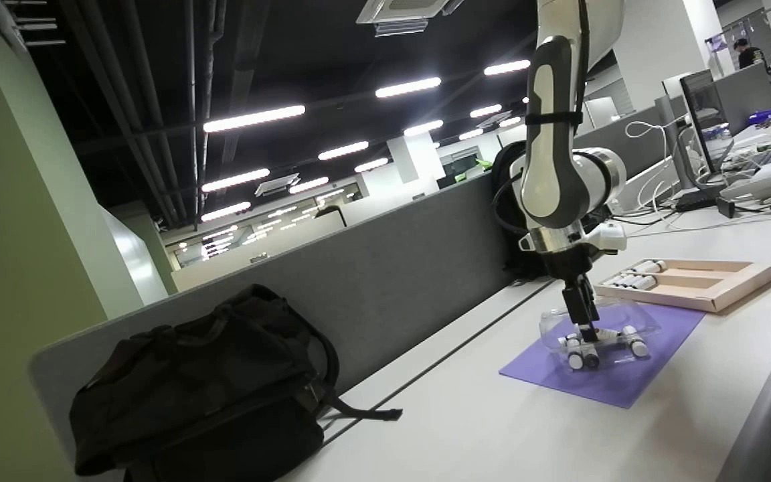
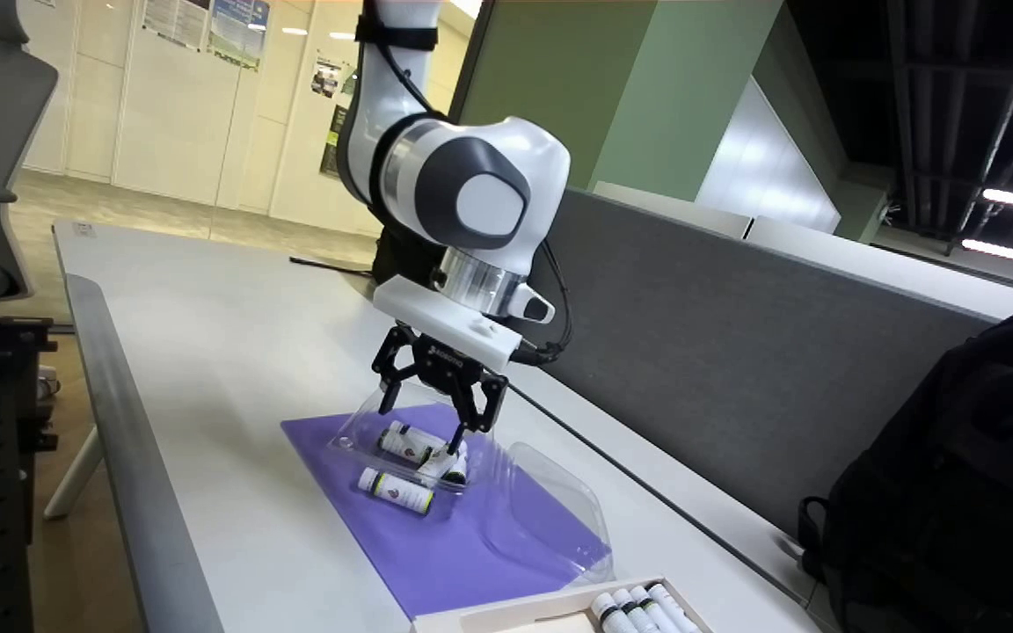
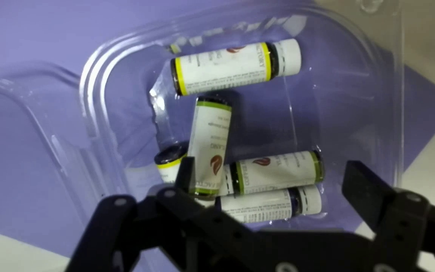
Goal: Pick up a bottle from the clear container and put it on the left compartment of the tray
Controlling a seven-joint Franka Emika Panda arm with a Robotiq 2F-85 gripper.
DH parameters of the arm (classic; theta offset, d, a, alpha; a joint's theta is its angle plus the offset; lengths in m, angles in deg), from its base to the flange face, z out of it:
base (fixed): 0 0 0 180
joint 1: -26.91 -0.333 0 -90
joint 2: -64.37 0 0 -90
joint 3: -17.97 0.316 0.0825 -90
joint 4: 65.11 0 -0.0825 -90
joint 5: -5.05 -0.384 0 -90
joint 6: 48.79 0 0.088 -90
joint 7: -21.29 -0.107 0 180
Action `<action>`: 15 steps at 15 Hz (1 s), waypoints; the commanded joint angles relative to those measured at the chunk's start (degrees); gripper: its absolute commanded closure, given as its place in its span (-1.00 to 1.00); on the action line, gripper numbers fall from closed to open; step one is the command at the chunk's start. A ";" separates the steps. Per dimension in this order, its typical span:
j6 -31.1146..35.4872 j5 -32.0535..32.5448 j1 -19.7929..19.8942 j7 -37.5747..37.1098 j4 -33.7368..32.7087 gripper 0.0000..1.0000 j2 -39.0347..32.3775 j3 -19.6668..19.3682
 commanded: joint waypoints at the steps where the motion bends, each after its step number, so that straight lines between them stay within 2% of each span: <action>1: 0.25 2.38 1.26 -1.52 -0.81 -1.00 -0.76 -0.09; 7: 3.30 3.08 3.30 -0.69 -0.83 -1.00 -2.36 0.70; 8: 4.15 2.97 3.78 -0.75 -0.87 -0.50 -2.83 1.06; 9: 4.42 3.00 4.33 -0.55 -0.96 -0.48 -3.20 1.49; 15: 5.01 3.64 4.77 -2.40 -1.26 0.38 -3.94 1.49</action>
